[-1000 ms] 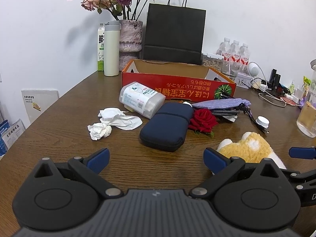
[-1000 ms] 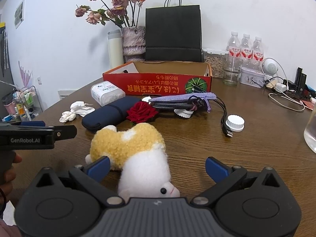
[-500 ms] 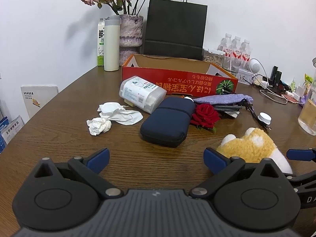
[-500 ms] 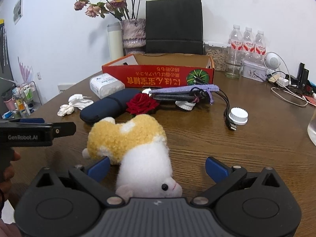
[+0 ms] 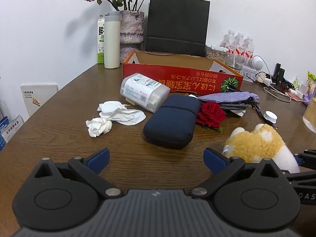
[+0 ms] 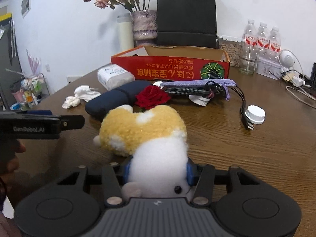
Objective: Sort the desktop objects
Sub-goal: 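Grasp the navy glasses case with the left gripper while the right gripper holds the plush dog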
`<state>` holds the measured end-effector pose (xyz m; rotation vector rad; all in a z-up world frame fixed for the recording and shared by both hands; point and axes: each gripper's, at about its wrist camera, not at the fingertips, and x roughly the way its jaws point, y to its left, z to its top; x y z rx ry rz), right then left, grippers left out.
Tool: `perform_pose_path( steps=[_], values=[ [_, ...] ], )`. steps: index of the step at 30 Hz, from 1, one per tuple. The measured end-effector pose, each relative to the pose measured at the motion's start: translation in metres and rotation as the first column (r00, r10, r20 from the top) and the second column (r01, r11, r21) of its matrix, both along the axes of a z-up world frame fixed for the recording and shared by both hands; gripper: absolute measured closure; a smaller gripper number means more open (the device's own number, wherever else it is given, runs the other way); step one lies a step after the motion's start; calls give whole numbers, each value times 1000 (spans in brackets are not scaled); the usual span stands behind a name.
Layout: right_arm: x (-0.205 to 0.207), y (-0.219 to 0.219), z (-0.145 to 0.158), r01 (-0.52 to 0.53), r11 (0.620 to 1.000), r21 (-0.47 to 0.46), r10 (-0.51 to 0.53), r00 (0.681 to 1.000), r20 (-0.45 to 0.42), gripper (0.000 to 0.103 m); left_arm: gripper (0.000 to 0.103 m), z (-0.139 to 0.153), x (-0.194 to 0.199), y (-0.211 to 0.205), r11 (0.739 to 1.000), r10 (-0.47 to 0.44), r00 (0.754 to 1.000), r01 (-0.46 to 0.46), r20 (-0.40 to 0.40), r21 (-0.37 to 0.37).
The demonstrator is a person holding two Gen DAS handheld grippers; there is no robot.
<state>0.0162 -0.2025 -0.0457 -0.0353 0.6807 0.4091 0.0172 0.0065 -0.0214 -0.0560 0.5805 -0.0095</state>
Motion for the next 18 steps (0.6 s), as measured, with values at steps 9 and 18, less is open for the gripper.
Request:
perform_pose_path(
  steps=[9,18],
  values=[
    [6,-11,7,25,999,29,-25,1000,8,55,0,10,25,-9,999,-47,999,46,25,28],
    [24,-31,21,80,996,28,-82,995,58,55,0,12,65,-24,988,-122,993,121,2,90]
  ],
)
